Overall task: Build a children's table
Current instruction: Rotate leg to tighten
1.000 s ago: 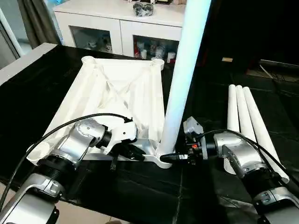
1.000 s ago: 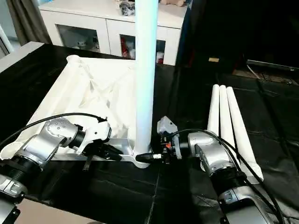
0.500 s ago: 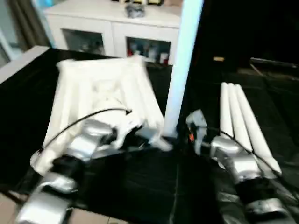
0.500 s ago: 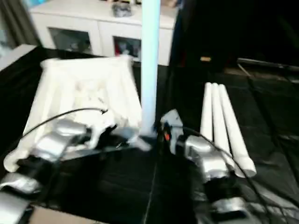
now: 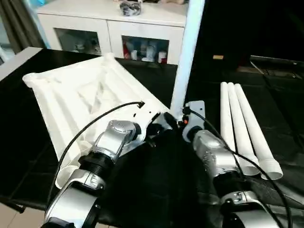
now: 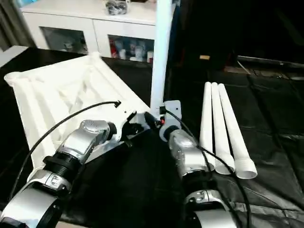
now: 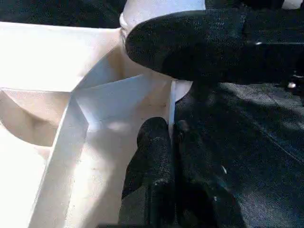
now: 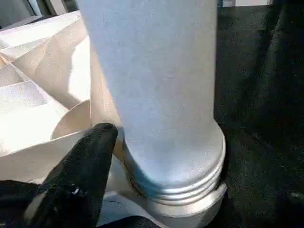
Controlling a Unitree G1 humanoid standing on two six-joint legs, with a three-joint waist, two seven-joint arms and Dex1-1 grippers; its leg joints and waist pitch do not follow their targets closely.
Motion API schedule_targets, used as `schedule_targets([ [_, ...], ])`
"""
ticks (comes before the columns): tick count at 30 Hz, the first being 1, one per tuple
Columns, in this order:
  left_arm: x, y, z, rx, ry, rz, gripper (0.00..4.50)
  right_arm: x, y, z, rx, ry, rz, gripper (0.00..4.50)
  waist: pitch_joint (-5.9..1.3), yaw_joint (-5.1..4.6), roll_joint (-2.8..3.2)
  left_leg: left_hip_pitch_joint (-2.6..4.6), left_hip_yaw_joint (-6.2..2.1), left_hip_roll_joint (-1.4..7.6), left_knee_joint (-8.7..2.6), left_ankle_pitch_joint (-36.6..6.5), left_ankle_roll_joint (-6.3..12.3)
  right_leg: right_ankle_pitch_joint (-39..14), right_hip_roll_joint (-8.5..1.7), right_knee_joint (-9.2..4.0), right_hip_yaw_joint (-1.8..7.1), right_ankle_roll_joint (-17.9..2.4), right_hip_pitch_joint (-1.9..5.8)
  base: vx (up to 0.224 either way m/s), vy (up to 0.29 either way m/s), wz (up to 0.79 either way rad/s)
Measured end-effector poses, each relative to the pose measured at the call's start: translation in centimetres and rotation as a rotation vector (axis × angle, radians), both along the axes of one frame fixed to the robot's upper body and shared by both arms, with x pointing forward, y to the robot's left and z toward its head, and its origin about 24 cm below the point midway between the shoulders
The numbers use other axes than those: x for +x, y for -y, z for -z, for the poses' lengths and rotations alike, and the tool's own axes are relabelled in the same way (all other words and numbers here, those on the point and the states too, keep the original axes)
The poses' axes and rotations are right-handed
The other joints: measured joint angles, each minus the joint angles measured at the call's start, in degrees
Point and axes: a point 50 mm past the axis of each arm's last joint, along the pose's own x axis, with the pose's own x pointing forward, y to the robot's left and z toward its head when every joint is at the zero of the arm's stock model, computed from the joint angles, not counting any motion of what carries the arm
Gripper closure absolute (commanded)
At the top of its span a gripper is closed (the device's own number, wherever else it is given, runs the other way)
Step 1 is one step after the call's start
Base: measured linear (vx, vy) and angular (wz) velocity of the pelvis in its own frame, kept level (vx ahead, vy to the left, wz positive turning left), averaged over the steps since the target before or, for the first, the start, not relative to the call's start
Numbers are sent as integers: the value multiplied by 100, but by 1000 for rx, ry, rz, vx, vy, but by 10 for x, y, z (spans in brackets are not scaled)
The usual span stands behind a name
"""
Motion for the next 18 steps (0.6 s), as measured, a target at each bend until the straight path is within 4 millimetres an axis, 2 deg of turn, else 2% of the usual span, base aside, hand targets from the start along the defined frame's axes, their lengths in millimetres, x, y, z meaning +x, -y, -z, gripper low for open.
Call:
schedule_targets([
  [1, 0, -1, 0, 1, 0, 0, 450, 0, 0, 0, 1, 2, -5, 54, 0, -4, 0, 0, 0, 0, 0, 0, 0, 0, 0, 0, 0, 0, 0, 0, 0, 0],
  [2, 1, -4, 0, 15, 7, 5, 450, -1, 1, 0, -4, 12, -17, 27, 1, 1, 2, 0, 0, 0, 0, -1, -1, 0, 0, 0, 0, -1, 0, 0, 0, 0],
  [5, 1, -10, -1, 31, 21, 44, 450, -6, 11, 4, -24, 32, -80, 15, 4, 11, 5, -2, 0, 0, 1, -1, -2, 0, 0, 0, 0, -1, 0, 0, 0, 0],
  [10, -2, -34, -3, 52, 33, 136, 450, -20, 39, 7, -75, 40, -245, 3, 8, 40, 11, -10, -1, 1, 2, 0, 1, 1, 0, 0, -2, -1, -3, 0, 0, 0],
  [14, -5, -54, -4, 66, 23, 208, 450, -25, 66, -7, -113, 87, -385, 3, 9, 59, 12, -12, -2, 1, 9, 0, 1, 1, -1, 0, -2, -1, -1, 0, 0, 0],
  [18, -11, -61, -4, 75, 8, 305, 450, -31, 66, -18, -118, 116, -574, 3, 9, 107, 12, -9, -2, 2, 9, 0, 1, 1, -1, 0, -3, 0, 1, 0, 0, 0],
])
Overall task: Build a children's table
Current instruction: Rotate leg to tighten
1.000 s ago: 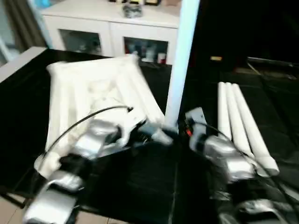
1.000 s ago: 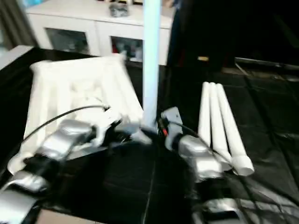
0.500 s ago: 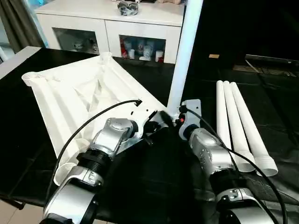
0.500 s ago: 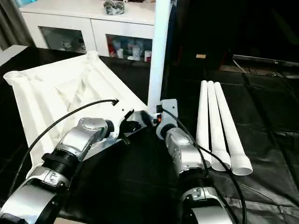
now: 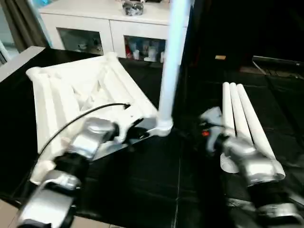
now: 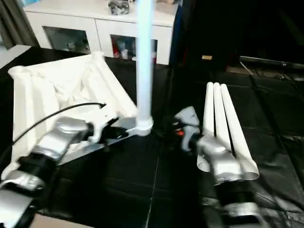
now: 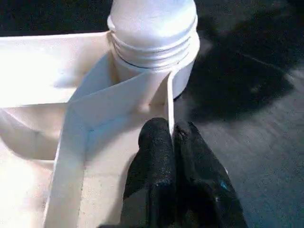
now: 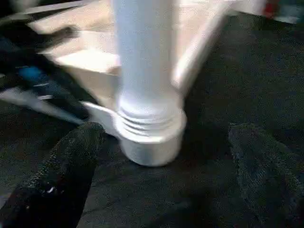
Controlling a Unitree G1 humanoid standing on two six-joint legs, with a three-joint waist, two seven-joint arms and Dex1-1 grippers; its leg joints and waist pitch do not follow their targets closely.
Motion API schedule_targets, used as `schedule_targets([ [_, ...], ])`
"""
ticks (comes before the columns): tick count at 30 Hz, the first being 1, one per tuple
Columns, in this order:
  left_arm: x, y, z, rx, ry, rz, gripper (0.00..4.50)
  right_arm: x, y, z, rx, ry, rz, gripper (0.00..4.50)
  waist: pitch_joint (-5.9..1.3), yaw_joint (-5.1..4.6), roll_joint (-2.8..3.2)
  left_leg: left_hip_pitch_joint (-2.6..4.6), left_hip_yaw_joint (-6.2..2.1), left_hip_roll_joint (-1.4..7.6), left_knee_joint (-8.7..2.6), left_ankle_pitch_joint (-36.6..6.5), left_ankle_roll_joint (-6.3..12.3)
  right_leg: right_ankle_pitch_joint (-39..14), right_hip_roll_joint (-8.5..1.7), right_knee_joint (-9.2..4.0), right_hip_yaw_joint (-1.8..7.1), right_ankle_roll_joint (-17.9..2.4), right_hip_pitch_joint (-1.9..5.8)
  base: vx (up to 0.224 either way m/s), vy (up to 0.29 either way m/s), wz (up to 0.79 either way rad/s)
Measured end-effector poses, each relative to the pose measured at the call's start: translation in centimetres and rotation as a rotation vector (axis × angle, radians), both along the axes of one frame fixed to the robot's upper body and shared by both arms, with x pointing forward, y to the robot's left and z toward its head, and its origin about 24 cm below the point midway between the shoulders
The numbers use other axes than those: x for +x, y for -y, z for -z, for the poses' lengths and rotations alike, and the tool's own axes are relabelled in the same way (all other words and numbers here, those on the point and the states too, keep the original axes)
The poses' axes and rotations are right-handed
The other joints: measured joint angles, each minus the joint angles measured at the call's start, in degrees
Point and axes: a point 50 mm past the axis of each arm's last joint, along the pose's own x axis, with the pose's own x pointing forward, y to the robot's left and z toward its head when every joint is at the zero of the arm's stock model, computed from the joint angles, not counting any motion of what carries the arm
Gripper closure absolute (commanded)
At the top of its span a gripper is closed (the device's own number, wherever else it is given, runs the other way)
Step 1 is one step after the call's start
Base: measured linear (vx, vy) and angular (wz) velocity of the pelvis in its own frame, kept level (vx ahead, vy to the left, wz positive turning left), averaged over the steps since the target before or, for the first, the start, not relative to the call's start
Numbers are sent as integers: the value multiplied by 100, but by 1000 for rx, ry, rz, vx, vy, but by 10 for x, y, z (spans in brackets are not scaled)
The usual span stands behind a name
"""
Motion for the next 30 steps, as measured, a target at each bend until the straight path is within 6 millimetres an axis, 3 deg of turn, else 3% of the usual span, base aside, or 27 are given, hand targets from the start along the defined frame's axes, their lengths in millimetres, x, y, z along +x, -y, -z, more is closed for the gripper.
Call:
schedule_targets([
  [5, -14, -13, -2, 23, -40, 182, 450, -8, -1, 0, -34, -45, -198, 3, 0, 161, 1, 14, -3, 3, 6, -1, -2, 0, 0, 2, 2, -1, 0, 0, 0, 0],
  [11, -22, -9, -3, 50, -64, 333, 450, -5, -13, -4, -72, -41, -323, 3, 0, 268, 0, 13, -1, 8, 21, -12, -24, 0, -3, 6, 7, 0, 13, 0, 0, 0],
  [18, -23, -6, -3, 49, -65, 368, 450, -10, -21, 4, -50, -96, -400, 31, 0, 246, 0, 10, -1, 8, 21, -12, -24, 0, -3, 7, 8, 1, 14, 0, 0, 0],
  [30, -24, -5, -3, 51, -62, 381, 450, -9, -30, 6, -19, -123, -445, 139, 0, 247, -1, 5, -1, 8, 20, -13, -23, -5, -3, 7, 8, 9, 12, 0, 0, 0],
])
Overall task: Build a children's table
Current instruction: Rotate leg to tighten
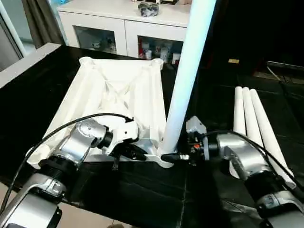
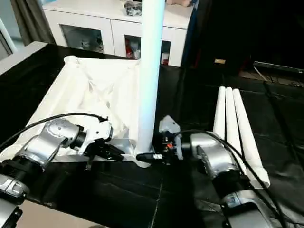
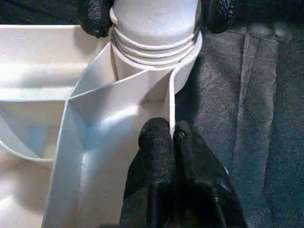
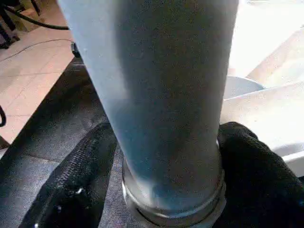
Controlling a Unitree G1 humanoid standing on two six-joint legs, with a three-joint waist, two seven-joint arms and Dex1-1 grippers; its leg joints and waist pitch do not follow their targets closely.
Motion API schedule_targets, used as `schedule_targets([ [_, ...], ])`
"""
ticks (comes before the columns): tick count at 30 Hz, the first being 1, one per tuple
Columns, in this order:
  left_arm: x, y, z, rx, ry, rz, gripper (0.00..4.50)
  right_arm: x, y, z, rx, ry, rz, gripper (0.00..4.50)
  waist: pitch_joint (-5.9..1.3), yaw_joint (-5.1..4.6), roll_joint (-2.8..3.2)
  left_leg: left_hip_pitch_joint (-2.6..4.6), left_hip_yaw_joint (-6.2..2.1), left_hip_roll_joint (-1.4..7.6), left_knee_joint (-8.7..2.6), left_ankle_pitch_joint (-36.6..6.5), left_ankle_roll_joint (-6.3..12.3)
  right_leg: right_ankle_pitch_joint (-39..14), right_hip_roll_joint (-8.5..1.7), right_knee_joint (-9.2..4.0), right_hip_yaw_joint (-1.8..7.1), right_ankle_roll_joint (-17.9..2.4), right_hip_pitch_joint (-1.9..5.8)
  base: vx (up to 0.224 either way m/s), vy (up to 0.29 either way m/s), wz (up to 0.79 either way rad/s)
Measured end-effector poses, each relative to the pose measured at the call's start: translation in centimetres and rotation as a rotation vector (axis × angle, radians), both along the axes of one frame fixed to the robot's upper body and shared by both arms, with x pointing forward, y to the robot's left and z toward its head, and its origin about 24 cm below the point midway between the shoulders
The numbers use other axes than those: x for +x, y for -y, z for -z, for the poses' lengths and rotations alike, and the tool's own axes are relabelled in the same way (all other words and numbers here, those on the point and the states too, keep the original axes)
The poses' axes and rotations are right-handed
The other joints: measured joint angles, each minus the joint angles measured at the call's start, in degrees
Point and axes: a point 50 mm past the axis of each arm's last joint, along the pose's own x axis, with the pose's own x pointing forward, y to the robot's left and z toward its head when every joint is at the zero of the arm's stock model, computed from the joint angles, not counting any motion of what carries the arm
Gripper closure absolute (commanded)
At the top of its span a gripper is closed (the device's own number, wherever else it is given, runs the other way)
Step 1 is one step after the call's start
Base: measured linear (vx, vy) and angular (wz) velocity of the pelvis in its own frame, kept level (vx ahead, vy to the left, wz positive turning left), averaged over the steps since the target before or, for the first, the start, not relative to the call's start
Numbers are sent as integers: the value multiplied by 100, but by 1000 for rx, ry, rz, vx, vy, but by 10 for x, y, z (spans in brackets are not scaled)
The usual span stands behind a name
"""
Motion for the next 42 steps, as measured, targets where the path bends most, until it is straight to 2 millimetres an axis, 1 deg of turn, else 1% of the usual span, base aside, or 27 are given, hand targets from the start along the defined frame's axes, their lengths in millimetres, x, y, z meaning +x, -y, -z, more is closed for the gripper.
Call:
schedule_targets([
  [2, 0, 0, 0, 1, -2, 2, 450, 0, 0, 0, 1, -1, -2, 148, 0, 1, 0, 1, 0, 0, -1, 0, 0, 0, 0, 0, 0, 1, 0, 0, 0, 0],
  [3, -1, 0, 0, 1, -4, 5, 450, 0, 0, 0, 2, -2, -6, 166, 0, 1, 0, 1, 0, 0, -1, 0, 0, -1, 0, 0, 0, 1, 0, 0, 0, 0],
  [4, -1, 0, 0, 1, -4, 6, 450, -1, 0, 0, 2, -3, -8, 175, 0, 1, 0, 1, 0, 0, 0, 0, 0, -1, 0, 0, 0, 1, 0, 0, 0, 0],
  [9, -1, 0, 0, -2, -11, -2, 450, -2, 0, 1, 9, -9, -4, 191, 0, 2, 0, 1, 0, 0, 1, 0, 0, -1, 0, 1, 0, 1, 1, 0, 0, 0],
  [12, 0, 4, 2, -23, -34, -30, 450, -5, -1, 4, 45, -23, 46, 193, 0, 12, 0, 0, 0, 0, 0, 0, 0, -1, -1, 0, 1, 1, 1, 0, 0, 0],
  [13, 1, 4, 3, -32, -35, -65, 450, -5, -1, 5, 53, -26, 89, 194, 0, 5, 0, 3, 0, 0, 1, 0, 0, 0, -1, 1, 2, 1, 2, 0, 0, 0],
  [16, 7, 8, 5, -52, -28, -191, 450, 1, -4, 9, 67, -8, 253, 194, 0, -63, 0, 10, 1, -1, 5, 2, -3, 1, 0, 5, 2, -1, 9, 0, 0, 0],
  [17, 10, 11, 6, -63, -29, -262, 450, 4, -7, 10, 64, 3, 343, 194, 0, -146, 0, 10, 2, -1, 3, 4, -6, 1, 0, 5, 3, 0, 16, 0, 0, 0],
  [20, 16, 23, 9, -99, -46, -408, 450, 13, -12, 13, 71, 8, 546, 194, -1, -293, 2, 14, 2, -4, 1, 4, -7, 1, 0, -2, 1, 0, 23, 0, 0, 0],
  [23, 21, 33, 10, -126, -51, -538, 450, 23, -22, 11, 70, 3, 712, 194, -3, -382, 7, 13, 2, -4, -2, 4, -8, 1, 0, -2, 0, 0, 20, 0, 0, 0],
  [24, 24, 37, 10, -131, -46, -586, 450, 28, -26, 10, 64, 0, 772, 194, -3, -398, 12, 11, 2, -4, -1, 4, -8, 2, 0, -2, 0, 0, 18, 0, 0, 0],
  [27, 30, 53, 11, -151, -37, -696, 450, 40, -33, 6, 29, 5, 911, 194, -16, -417, 68, 2, 2, -11, -3, 0, -4, 1, -3, -8, 2, 1, 17, 0, 0, 0],
  [29, 32, 64, 12, -157, -21, -738, 450, 44, -33, 5, 24, 2, 978, 194, -32, -376, 98, -2, 2, -14, -14, -2, 4, -6, -6, -8, 4, 13, 10, 0, 0, 0],
  [30, 33, 66, 11, -157, -14, -744, 450, 45, -32, 5, 23, 5, 991, 194, -35, -356, 101, -6, 2, -14, -23, 6, 19, -11, -6, -8, 3, 18, 6, 0, 0, 0],
  [32, 33, 68, 11, -157, 0, -742, 450, 45, -31, 4, 24, 10, 1001, 124, -37, -322, 105, -9, 2, -14, -38, 15, 32, -25, -6, -3, 2, 18, -3, 0, 0, 0],
  [34, 35, 66, 10, -149, 34, -756, 450, 43, -33, 4, 27, 15, 999, 122, -37, -338, 105, -15, 2, -12, -41, 14, 32, -29, -3, -1, 1, 15, -10, 0, 0, 0],
  [35, 36, 64, 9, -145, 54, -775, 450, 41, -36, 6, 32, 8, 992, 115, -36, -367, 104, -20, 2, -9, -39, 12, 30, -28, 2, -1, 2, 14, -17, 0, 0, 0],
  [36, 38, 60, 8, -142, 74, -792, 450, 37, -40, 10, 34, -4, 974, 90, -36, -417, 104, -36, 2, -8, -36, 12, 30, -27, 2, 1, 2, 11, -33, 0, 0, 0],
  [37, 38, 59, 8, -142, 77, -794, 450, 37, -42, 10, 35, 4, 964, 90, -36, -427, 104, -53, 2, -8, -33, 13, 31, -26, 2, 3, 2, 9, -44, 0, 0, 0],
  [39, 39, 58, 8, -141, 82, -793, 450, 36, -45, 10, -2, 47, 939, 71, -36, -413, 104, -70, -3, -6, -24, 14, 31, -3, 2, 6, -2, -29, -52, 0, 0, 0],
  [40, 39, 57, 8, -139, 85, -790, 450, 36, -45, 10, -14, 63, 931, 71, -36, -404, 104, -76, -3, -6, -20, 14, 31, -2, 1, 6, -1, -30, -55, 0, 0, 0],
  [42, 38, 56, 7, -136, 88, -774, 450, 34, -44, 10, 5, 44, 925, 50, -36, -382, 104, -79, -3, -7, -15, 13, 32, 0, 0, 4, -1, -28, -55, 0, 0, 0],
])
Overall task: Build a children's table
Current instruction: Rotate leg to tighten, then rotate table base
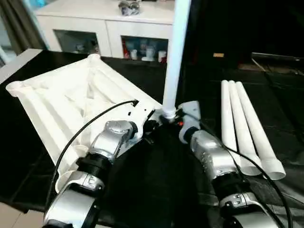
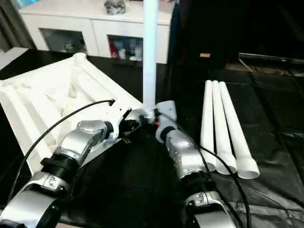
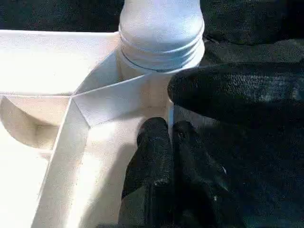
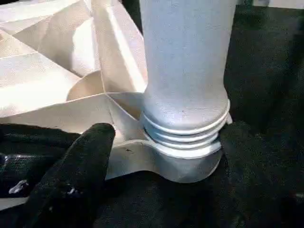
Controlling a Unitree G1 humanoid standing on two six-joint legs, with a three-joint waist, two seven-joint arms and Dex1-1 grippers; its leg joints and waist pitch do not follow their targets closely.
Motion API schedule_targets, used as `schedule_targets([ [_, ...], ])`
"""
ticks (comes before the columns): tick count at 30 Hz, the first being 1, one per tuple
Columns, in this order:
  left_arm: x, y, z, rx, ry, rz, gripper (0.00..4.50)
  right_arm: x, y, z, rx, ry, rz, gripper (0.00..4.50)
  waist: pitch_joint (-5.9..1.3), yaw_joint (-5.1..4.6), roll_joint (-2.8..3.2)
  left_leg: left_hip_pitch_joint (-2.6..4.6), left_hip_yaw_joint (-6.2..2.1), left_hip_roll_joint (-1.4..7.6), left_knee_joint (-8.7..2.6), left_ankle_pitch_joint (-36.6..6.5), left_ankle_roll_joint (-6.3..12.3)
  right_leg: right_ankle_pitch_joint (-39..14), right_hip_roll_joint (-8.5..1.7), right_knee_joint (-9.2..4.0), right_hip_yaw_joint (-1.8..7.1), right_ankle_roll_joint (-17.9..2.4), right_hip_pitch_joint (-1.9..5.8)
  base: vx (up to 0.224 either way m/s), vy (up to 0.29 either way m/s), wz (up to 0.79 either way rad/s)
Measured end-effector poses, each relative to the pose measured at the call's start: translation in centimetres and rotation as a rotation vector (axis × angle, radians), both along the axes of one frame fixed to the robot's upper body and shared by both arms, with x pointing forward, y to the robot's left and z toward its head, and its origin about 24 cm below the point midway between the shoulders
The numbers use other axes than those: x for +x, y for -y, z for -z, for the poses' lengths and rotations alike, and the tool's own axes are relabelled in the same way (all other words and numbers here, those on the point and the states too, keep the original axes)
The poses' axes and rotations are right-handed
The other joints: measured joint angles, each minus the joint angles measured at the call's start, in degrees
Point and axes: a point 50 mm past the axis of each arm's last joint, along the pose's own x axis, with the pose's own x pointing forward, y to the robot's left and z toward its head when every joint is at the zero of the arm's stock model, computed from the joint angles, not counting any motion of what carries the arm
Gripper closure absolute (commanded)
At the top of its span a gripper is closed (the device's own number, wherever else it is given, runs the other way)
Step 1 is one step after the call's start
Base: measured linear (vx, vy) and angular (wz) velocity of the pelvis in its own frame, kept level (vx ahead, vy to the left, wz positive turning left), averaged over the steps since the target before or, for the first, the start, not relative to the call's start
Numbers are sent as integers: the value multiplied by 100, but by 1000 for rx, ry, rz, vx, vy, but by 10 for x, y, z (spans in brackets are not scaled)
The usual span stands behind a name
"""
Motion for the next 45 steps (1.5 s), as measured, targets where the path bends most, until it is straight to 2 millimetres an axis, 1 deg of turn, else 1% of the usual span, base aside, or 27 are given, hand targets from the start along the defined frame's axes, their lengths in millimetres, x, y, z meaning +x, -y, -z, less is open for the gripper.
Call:
schedule_targets([
  [2, -1, 1, 0, 8, 9, 29, 450, -3, 7, 0, 26, -5, -4, 35, 0, 50, -1, -1, 0, 0, 0, 0, 0, 1, 0, -2, 1, 3, 0, 0, 0, 0],
  [5, -1, 3, 0, 5, 26, 50, 450, -9, 16, 0, 15, 1, 2, 18, 0, 79, -1, -2, 0, 1, -1, 1, 0, 1, 0, -2, -1, 7, 0, 0, 0, 0],
  [6, -1, 3, 0, 2, 33, 53, 450, -11, 19, 2, 11, -4, 10, 7, 1, 93, -3, -3, -1, 0, 1, 0, 0, -2, 0, -2, 0, 12, 0, 0, 0, 0],
  [8, -1, 4, 0, -5, 43, 57, 450, -17, 26, 8, 12, -29, 37, 7, 2, 104, -3, -7, 0, -1, 3, 0, 0, -15, -2, -4, 2, 38, -2, 0, 0, 0],
  [9, -1, 4, 0, -8, 44, 57, 423, -18, 29, 10, 19, -36, 55, 2, 2, 103, -3, -7, 0, -1, 3, 0, 0, -15, -2, -4, 2, 38, -2, 0, 0, 0],
  [11, 0, 3, -2, -37, 59, 60, 396, -19, 36, 8, 39, -32, 107, 0, 4, 105, -5, -11, 0, 0, 4, 1, -1, -13, -2, -3, 1, 38, -10, 0, 0, 0],
  [14, 2, 7, -12, -103, 79, 84, 386, -16, 45, -2, 72, -7, 174, 0, 3, 106, -5, -7, 0, 0, 5, 1, -1, -11, -2, -2, 2, 39, -5, 0, 0, 0],
  [16, 3, 7, -17, -133, 86, 97, 354, -16, 47, -7, 84, 7, 194, 0, 3, 97, -5, -4, 0, -1, 6, 1, -1, -11, -2, -2, 3, 39, -2, 0, 0, 0],
  [19, 6, 0, -25, -169, 104, 89, 353, -18, 51, -11, 88, 25, 180, 0, 3, 72, -5, -3, 0, 0, 5, 1, -2, -9, -1, -2, 2, 38, -2, 0, 0, 0],
  [20, 7, -7, -28, -170, 118, 72, 348, -20, 50, -11, 85, 30, 154, 0, 3, 63, -5, -2, 0, 0, 4, 1, -2, -9, 0, -1, 2, 38, -2, 0, 0, 0],
  [21, 9, -12, -31, -171, 128, 58, 326, -21, 49, -11, 75, 37, 136, 0, 3, 59, -5, -2, 0, 0, 4, 1, -2, -8, 0, -1, 2, 38, -3, 0, 0, 0],
  [22, 10, -19, -34, -160, 144, 45, 326, -22, 47, -10, 61, 49, 106, 0, 3, 54, -5, -3, 0, 1, 4, 1, -2, -8, 0, 0, 1, 38, -4, 0, 0, 0],
  [25, 15, -52, -53, -107, 225, -27, 300, -26, 38, -8, 51, 57, 45, 0, 3, 49, -5, -3, 0, 2, 4, 1, -2, -8, 1, 2, 1, 37, -7, 0, 0, 0],
  [26, 16, -68, -65, -81, 263, -61, 300, -27, 34, -6, 50, 52, 26, 0, 5, 55, -7, -4, 0, 3, 4, 1, -3, -8, 1, 3, 2, 37, -7, 0, 0, 0],
  [29, 5, -113, -87, 36, 324, -139, 300, -29, 28, -5, 66, 47, 2, 0, 5, 54, -13, -2, 1, 2, 4, 0, -3, -9, 0, 3, 6, 39, -7, 0, 0, 0],
  [31, -2, -131, -90, 93, 313, -177, 300, -30, 24, -5, 67, 46, -26, 0, 7, 70, -21, -2, 1, 1, 5, 0, -2, -10, -1, 3, 7, 40, -5, 0, 0, 0],
  [32, -8, -143, -89, 146, 296, -193, 300, -31, 22, -5, 65, 47, -47, 0, 10, 76, -38, 0, 0, 1, 5, -1, -4, -10, -1, 5, 9, 41, -5, 0, 0, 0],
  [33, -10, -149, -87, 165, 276, -207, 300, -31, 20, -4, 63, 46, -59, 0, 13, 92, -53, -1, -2, 1, 6, 0, -6, -11, -1, 6, 8, 41, -4, 0, 0, 0],
  [34, -15, -157, -85, 207, 260, -223, 316, -32, 16, -5, 62, 44, -78, 0, 19, 88, -75, 1, -1, 2, 5, 0, -12, -11, -1, 9, 9, 41, -5, 0, 0, 0],
  [35, -23, -173, -84, 281, 233, -250, 336, -33, 10, -4, 56, 37, -99, 0, 36, 70, -120, 2, -1, 2, 7, -7, -30, -13, 0, 24, 12, 39, -5, 0, 0, 0],
  [37, -33, -199, -86, 405, 193, -307, 339, -35, 10, 0, 41, 8, -104, 0, 44, 38, -185, 3, -4, 5, 8, -7, -43, -13, 4, 29, 12, 37, -8, 0, 0, 0],
  [38, -40, -215, -87, 473, 166, -341, 349, -35, 12, 4, 30, -18, -101, 0, 36, 38, -216, 6, -4, 5, 10, -7, -44, -13, 4, 30, 13, 37, -6, 0, 0, 0],
  [39, -43, -220, -89, 496, 158, -359, 365, -35, 14, 6, 21, -28, -98, 0, 36, 52, -228, 7, -5, 3, 15, -7, -44, -13, 2, 30, 16, 37, -4, 0, 0, 0],
  [40, -44, -223, -89, 508, 153, -364, 365, -35, 16, 7, 7, -35, -95, 0, 28, 85, -241, 32, -7, 1, 18, -6, -43, -13, 0, 29, 19, 37, -2, 0, 0, 0],
  [42, -49, -227, -83, 530, 118, -361, 378, -34, 14, 10, -19, -43, -107, 0, 30, 101, -253, 78, -2, 1, 16, -6, -43, -20, 0, 29, 37, 49, 46, 0, 0, 0],
  [43, -51, -228, -79, 532, 101, -355, 381, -34, 10, 11, -29, -44, -122, 0, 32, 104, -256, 94, -2, -1, 16, -7, -43, -22, 0, 29, 39, 52, 63, 0, 0, 0],
  [45, -52, -225, -73, 529, 76, -340, 399, -31, 6, 10, -36, -41, -148, 0, 34, 115, -267, 96, -3, -1, 17, -6, -43, -23, 0, 27, 41, 53, 68, 0, 0, 0],
])
